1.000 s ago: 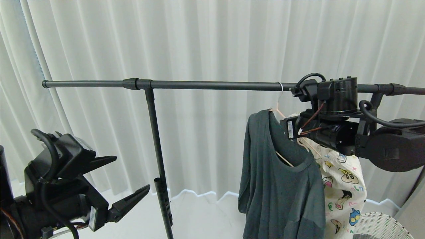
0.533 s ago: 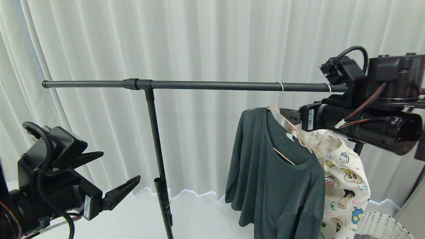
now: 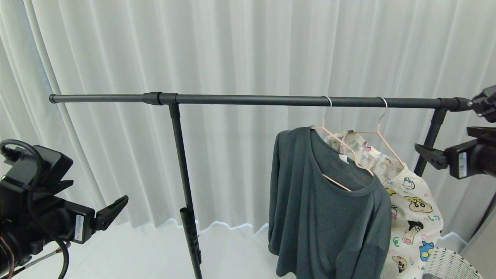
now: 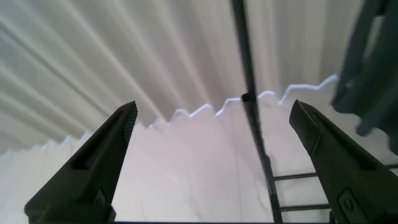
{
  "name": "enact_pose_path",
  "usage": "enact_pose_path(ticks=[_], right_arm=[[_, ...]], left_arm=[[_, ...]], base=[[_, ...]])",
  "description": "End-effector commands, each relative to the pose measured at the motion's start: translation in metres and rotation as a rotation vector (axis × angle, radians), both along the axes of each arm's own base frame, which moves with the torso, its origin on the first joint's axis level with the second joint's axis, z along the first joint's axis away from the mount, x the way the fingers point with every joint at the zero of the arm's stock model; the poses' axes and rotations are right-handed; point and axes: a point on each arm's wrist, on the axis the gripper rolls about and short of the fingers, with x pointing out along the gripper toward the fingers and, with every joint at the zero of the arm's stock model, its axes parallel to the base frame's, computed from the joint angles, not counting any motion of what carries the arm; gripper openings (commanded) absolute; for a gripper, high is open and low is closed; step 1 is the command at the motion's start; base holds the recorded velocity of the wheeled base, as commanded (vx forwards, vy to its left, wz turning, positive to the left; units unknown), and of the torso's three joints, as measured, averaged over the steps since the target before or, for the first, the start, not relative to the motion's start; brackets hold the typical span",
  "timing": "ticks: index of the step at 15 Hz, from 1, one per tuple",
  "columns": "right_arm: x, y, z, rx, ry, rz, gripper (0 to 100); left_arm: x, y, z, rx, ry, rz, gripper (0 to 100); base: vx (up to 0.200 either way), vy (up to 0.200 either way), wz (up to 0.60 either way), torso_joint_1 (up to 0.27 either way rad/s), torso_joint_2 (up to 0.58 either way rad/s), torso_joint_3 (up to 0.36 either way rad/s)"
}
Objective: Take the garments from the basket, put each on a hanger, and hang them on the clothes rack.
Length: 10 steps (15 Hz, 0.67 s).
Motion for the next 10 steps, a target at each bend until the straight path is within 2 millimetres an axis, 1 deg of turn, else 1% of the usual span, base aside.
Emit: enact_pose_path(ticks=[1, 3, 7, 9, 10], right_arm=[[-0.026, -0.027, -0.007, -0.023, -0.019, -0.111, 100], [-0.037, -0.033, -0.017, -0.044, -0.004, -0.135, 100], [-0.048, -0.037, -0.035, -0.065, 0.039, -0.153, 100], [-0.059, -0.039, -0.047, -0.069, 0.057, -0.157, 100], [-0.067, -0.041, -0.054, -0.070, 0.063, -0.162, 100]], left_arm=[[-0.003, 0.002, -0.002, -0.004, 0.003, 0.013, 100], [-0.007, 0.002, -0.006, -0.003, 0.011, 0.016, 100], [-0.018, 0.009, -0.015, -0.004, 0.027, 0.079, 100], [-0.028, 0.015, -0.025, -0.006, 0.045, 0.128, 100], [-0.036, 0.018, -0.031, -0.009, 0.053, 0.156, 100]], base=[[-0.200, 0.000, 0.00, -0.002, 0.01, -0.002], [-0.200, 0.000, 0.00, 0.002, 0.00, 0.000], [-0.200, 0.000, 0.00, -0.002, 0.00, 0.002], [-0.200, 0.000, 0.00, 0.002, 0.00, 0.005], [-0.200, 0.000, 0.00, 0.002, 0.00, 0.007]])
